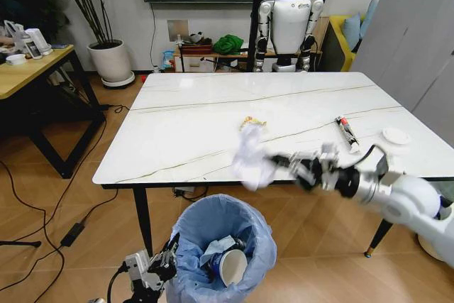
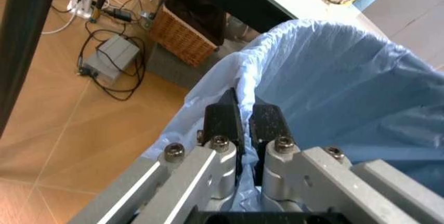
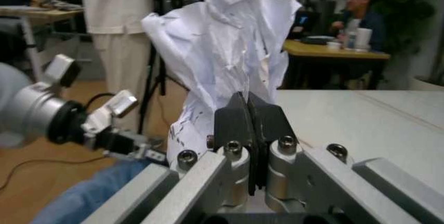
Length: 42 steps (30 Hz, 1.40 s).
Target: Pick up the trash bin and place the trash from the table into it.
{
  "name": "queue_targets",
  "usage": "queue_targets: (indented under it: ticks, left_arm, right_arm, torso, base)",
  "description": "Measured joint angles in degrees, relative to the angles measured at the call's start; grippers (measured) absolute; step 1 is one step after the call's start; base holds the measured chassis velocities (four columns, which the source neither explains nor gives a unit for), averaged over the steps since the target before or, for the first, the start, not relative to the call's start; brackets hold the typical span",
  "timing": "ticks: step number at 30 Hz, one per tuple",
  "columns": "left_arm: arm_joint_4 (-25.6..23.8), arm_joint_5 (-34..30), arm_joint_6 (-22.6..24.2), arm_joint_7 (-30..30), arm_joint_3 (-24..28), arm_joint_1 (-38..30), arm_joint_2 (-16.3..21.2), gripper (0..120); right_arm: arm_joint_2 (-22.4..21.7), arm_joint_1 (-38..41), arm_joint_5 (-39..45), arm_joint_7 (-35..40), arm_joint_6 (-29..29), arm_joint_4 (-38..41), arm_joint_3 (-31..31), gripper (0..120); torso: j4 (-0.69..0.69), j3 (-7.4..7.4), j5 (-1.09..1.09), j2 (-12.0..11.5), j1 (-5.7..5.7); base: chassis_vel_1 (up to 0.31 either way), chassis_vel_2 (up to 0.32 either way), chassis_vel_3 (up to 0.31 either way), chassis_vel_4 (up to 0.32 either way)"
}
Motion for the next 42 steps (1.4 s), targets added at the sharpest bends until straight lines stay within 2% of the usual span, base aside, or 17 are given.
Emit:
queue_targets:
  ticks: [6,22,24,26,30,32,34,36,38,40,41,42]
  left_arm:
    - [-0.64,-0.31,0.00,-0.06,-0.46,0.02,0.01,0]
    - [-0.19,-0.42,0.12,-0.23,0.37,-0.52,-1.07,0]
    - [-0.12,-0.41,0.13,-0.23,0.41,-0.59,-1.20,0]
    - [-0.11,-0.40,0.14,-0.23,0.41,-0.61,-1.23,0]
    - [-0.05,-0.32,0.18,-0.23,0.43,-0.69,-1.33,0]
    - [-0.04,-0.32,0.18,-0.23,0.42,-0.69,-1.33,0]
    - [-0.04,-0.29,0.19,-0.23,0.28,-0.62,-1.30,0]
    - [-0.04,-0.29,0.19,-0.23,0.25,-0.58,-1.28,0]
    - [-0.06,-0.19,0.20,-0.23,0.15,-0.31,-1.26,0]
    - [-0.06,-0.19,0.20,-0.23,0.15,-0.31,-1.26,0]
    - [-0.17,-0.09,0.20,-0.22,-0.02,0.11,-1.03,0]
    - [-0.19,-0.08,0.20,-0.22,-0.12,0.19,-0.88,0]
  right_arm:
    - [-1.02,1.14,-7.15,-3.58,0.64,2.11,-4.46,0]
    - [-0.83,1.15,-8.89,-4.03,1.14,0.27,-5.37,0]
    - [-0.77,1.04,-9.12,-4.44,1.18,-0.02,-5.37,12]
    - [-0.75,1.05,-9.13,-4.48,1.18,-0.05,-5.37,12]
    - [-0.68,1.08,-9.25,-5.29,1.18,-0.76,-5.40,31]
    - [-0.68,1.09,-9.25,-5.35,1.17,-0.82,-5.40,34]
    - [-0.43,1.38,-8.53,-5.23,1.09,-1.36,-5.33,46]
    - [-0.25,1.57,-7.94,-4.77,1.03,-1.48,-5.29,48]
    - [0.78,2.91,-4.61,-1.54,0.29,-2.05,-5.23,55]
    - [0.78,2.91,-4.61,-1.54,0.29,-2.05,-5.23,55]
    - [2.29,5.83,0.17,3.83,-1.96,-3.82,-5.23,69]
    - [2.62,6.73,1.40,5.66,-2.80,-4.49,-5.24,74]
  torso:
    - [0.00,0.00,0.00,0.00,0.01]
    - [-0.01,0.00,0.01,-0.01,0.01]
    - [-0.01,0.00,0.01,-0.01,0.01]
    - [-0.01,0.00,0.01,-0.01,0.01]
    - [-0.01,0.00,0.01,-0.01,0.02]
    - [-0.01,0.00,0.00,-0.01,0.01]
    - [-0.01,0.00,0.00,-0.01,0.01]
    - [-0.01,0.00,0.01,-0.01,0.02]
    - [-0.01,0.00,0.00,-0.01,0.01]
    - [-0.01,0.00,0.00,-0.01,0.01]
    - [0.01,0.00,0.01,-0.01,0.01]
    - [0.00,0.01,0.00,-0.01,0.01]
  base:
    - [0.000,0.000,0.000,0.000]
    - [0.000,0.000,0.000,0.000]
    - [0.000,0.000,0.000,0.000]
    - [0.000,0.000,0.000,0.000]
    - [0.000,0.000,0.000,0.000]
    - [0.000,0.000,0.000,0.000]
    - [0.000,0.000,0.000,0.000]
    - [0.000,0.000,0.000,0.000]
    - [0.000,0.000,0.000,0.000]
    - [0.000,0.000,0.000,0.000]
    - [0.000,0.000,0.000,0.000]
    - [0.000,0.000,0.000,0.000]
